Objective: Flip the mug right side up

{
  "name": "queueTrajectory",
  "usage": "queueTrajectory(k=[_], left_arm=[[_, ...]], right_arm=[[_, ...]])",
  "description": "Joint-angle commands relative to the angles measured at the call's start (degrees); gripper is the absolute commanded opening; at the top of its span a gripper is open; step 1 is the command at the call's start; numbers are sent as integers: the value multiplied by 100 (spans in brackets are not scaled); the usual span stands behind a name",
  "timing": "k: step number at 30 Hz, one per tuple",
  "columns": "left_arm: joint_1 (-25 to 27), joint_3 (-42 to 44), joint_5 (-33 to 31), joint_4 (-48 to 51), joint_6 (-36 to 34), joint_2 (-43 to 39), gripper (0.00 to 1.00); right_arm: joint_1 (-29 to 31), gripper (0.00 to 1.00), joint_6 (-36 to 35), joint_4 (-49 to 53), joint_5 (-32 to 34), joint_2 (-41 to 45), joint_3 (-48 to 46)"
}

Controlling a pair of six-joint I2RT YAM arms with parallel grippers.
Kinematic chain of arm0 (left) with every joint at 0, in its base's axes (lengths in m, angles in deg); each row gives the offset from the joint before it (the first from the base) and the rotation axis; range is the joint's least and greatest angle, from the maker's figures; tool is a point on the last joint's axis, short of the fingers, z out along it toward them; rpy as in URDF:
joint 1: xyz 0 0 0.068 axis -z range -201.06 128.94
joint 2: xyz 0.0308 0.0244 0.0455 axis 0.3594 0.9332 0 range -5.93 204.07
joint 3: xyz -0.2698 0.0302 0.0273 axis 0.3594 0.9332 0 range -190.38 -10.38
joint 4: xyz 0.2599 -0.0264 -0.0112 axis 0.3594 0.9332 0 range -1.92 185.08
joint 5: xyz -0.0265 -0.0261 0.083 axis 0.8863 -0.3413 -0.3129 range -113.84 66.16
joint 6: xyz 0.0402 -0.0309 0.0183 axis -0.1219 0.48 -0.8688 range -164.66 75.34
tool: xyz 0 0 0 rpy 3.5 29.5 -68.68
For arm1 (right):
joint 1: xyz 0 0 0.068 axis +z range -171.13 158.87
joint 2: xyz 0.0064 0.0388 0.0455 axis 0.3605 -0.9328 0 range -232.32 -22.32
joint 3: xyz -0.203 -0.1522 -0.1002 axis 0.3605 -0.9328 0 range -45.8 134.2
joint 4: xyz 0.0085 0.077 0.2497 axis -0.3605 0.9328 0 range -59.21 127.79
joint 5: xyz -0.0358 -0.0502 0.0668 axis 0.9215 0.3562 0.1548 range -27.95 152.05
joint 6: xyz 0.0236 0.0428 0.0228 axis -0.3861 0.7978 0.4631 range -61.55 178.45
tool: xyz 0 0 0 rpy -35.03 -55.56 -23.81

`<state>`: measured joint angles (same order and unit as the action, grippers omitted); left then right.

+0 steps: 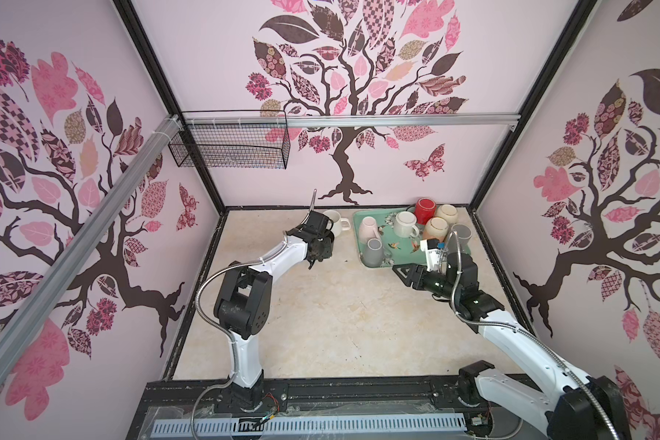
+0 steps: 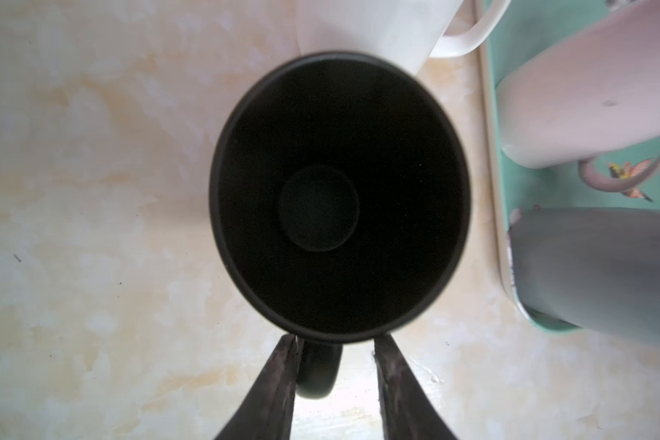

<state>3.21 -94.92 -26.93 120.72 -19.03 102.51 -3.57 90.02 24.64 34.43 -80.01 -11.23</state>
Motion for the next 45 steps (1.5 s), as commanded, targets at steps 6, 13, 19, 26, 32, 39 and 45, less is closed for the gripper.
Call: queueTrajectory(k=[6, 13, 19, 26, 32, 39, 45], left_arm=[[-766, 884, 756, -462, 64, -1170, 32], [-1240, 1000, 1379, -647, -196, -746, 25], [-1015, 897, 1716, -783, 88, -196, 21], [-367, 635, 1709, -893, 324, 185, 22], [-292, 441, 1781, -1079, 459, 324, 22], [-231, 81, 1976, -1331, 732, 646, 21], [-87, -228, 2032, -1435, 876, 843, 22]], right_arm=[[3, 54, -90, -17, 64, -24, 210], [2, 54, 16, -141, -5, -152, 212], [2, 54, -32, -33, -6, -155, 247], [2, 55, -204, 235, -55, -327, 624], [3, 55, -270, 299, -45, -350, 599], [-2, 53, -189, 336, 591, -483, 412], [-242, 53, -279, 110, 1146, -1143, 535]])
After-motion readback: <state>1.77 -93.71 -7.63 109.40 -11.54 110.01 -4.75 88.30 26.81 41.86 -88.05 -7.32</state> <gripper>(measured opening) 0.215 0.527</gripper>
